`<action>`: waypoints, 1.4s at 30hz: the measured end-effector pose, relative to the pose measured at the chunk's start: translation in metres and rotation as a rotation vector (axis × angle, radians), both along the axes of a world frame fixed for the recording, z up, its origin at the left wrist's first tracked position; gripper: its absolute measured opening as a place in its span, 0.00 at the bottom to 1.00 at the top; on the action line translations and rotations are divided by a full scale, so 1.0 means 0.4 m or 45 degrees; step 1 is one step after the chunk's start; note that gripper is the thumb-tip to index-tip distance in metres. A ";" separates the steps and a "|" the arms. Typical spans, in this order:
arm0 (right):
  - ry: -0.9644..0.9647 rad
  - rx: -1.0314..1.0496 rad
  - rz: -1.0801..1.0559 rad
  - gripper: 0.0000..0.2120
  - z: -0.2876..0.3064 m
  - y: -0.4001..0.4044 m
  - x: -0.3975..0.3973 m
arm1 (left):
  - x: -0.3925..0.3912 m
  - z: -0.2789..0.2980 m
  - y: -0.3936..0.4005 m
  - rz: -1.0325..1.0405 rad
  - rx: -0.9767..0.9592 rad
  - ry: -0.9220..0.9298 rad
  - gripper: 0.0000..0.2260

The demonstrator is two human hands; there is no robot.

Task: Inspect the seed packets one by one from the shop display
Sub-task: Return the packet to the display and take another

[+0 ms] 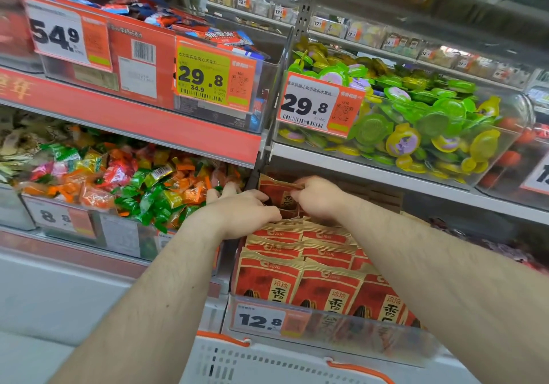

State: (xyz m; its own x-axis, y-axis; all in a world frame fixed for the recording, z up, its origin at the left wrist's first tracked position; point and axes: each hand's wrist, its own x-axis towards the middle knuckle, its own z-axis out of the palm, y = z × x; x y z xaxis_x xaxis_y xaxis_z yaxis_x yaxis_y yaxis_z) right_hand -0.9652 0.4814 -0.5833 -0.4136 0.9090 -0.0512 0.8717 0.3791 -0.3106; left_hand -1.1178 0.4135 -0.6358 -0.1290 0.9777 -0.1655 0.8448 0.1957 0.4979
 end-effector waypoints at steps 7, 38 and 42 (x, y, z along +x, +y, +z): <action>0.012 0.384 0.188 0.11 -0.011 -0.023 0.024 | 0.016 0.008 -0.009 0.091 0.022 -0.005 0.34; -0.428 -0.144 0.146 0.23 0.000 0.064 -0.039 | -0.015 0.085 -0.090 -0.096 0.073 0.020 0.26; -0.440 0.159 0.106 0.23 -0.003 0.070 -0.040 | -0.018 0.085 -0.105 -0.124 0.065 0.034 0.29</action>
